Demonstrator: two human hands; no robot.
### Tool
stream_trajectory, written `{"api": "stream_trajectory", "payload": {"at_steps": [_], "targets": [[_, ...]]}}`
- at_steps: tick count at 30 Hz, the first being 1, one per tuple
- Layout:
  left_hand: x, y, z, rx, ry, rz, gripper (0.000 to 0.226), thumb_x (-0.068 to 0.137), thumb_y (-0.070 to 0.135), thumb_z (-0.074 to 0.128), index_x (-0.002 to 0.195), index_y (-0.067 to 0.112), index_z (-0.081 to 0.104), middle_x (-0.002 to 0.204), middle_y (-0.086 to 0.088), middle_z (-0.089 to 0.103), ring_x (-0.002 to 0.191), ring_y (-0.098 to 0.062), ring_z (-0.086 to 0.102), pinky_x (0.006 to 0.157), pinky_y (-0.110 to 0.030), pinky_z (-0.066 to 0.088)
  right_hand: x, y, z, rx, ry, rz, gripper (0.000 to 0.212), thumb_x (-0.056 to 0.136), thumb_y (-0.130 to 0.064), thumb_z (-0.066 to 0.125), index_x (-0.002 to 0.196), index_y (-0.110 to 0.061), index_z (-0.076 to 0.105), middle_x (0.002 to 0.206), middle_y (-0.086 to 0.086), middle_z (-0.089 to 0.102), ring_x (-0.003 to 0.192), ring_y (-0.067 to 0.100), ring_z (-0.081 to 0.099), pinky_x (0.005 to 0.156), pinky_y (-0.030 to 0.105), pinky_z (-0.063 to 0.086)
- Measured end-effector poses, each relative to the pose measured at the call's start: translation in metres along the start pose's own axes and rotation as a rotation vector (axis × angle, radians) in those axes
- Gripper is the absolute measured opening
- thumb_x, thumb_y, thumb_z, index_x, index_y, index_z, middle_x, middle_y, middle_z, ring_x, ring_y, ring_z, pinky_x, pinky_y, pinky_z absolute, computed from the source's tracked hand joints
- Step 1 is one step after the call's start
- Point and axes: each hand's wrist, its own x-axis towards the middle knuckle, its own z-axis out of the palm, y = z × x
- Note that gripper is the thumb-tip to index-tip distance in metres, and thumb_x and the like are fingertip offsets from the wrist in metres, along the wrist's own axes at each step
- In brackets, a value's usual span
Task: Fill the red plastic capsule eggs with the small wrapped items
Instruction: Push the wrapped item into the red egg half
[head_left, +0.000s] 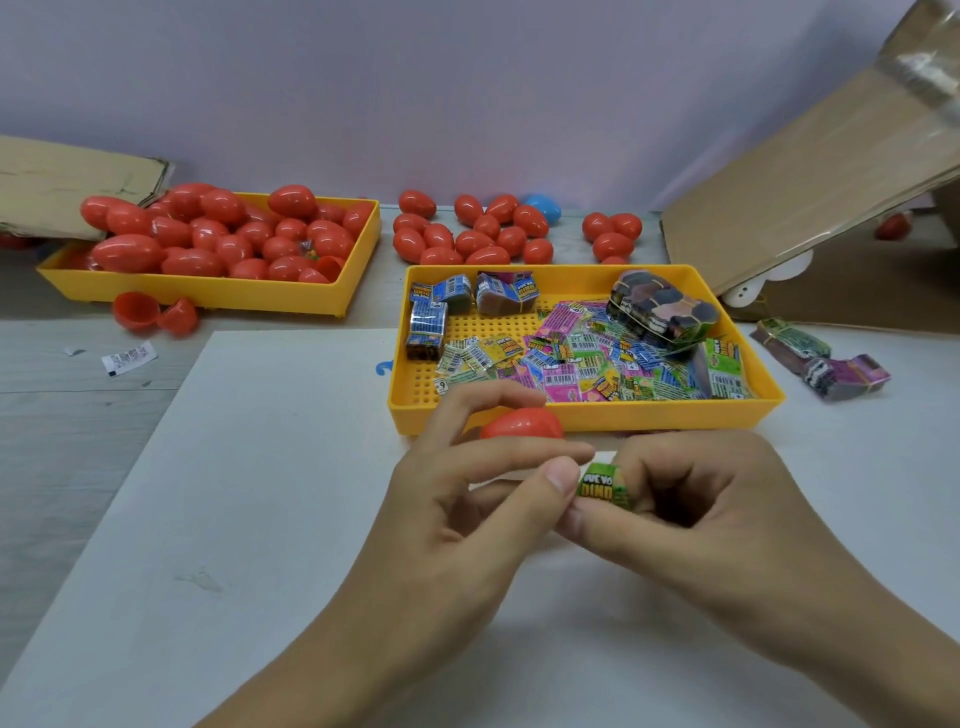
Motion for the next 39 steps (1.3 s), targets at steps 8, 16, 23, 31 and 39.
{"api": "stream_trajectory", "payload": {"at_steps": [8,16,23,31,39], "targets": [[-0.001,-0.006,-0.001,-0.154,-0.077,-0.041,0.027,0.076,0.025,0.072,0.099,0.014,0.08,0.125,0.003,0.056,0.104,-0.015,0.069,0.079,-0.028,0.058,0.0,-0.002,-0.006,-0.071,-0.115,0.059,0.042,0.06,-0.046,0.076,0.049,-0.016,0.05,0.044,-0.008,0.032,0.044,0.004,0.028,0.044,0.013,0.025],[0.001,-0.01,-0.001,-0.086,0.062,-0.047,0.02,0.072,0.03,0.073,0.074,0.011,0.079,0.115,0.003,0.061,0.101,-0.023,0.068,0.069,-0.029,0.059,0.001,-0.001,-0.009,-0.106,-0.082,0.062,0.048,0.057,-0.054,0.082,0.051,-0.018,0.05,0.045,-0.007,0.032,0.044,0.004,0.027,0.043,0.013,0.024],[0.003,-0.013,-0.005,-0.02,0.032,-0.052,0.016,0.077,0.042,0.065,0.071,0.031,0.073,0.12,0.015,0.06,0.119,-0.02,0.062,0.088,-0.026,0.053,0.003,-0.003,-0.009,-0.079,-0.029,-0.012,0.042,0.06,-0.053,0.082,0.06,-0.019,0.058,0.054,-0.008,0.048,0.05,0.006,0.042,0.045,0.026,0.036],[0.002,-0.014,-0.005,-0.028,0.022,-0.043,0.021,0.084,0.041,0.058,0.075,0.025,0.067,0.124,0.01,0.056,0.127,-0.002,0.051,0.094,-0.028,0.049,0.003,-0.004,-0.008,0.114,-0.043,-0.114,0.025,0.069,-0.026,0.079,0.066,-0.018,0.055,0.094,-0.003,0.071,0.087,0.015,0.066,0.067,0.027,0.05],[0.001,-0.014,-0.004,-0.044,0.022,-0.019,0.021,0.086,0.037,0.057,0.079,0.02,0.067,0.126,0.004,0.056,0.128,-0.006,0.052,0.088,-0.016,0.05,0.003,-0.002,-0.007,0.227,-0.151,0.052,0.025,0.063,-0.035,0.083,0.084,-0.027,0.073,0.063,-0.003,0.064,0.058,0.009,0.052,0.051,0.017,0.041]]}}
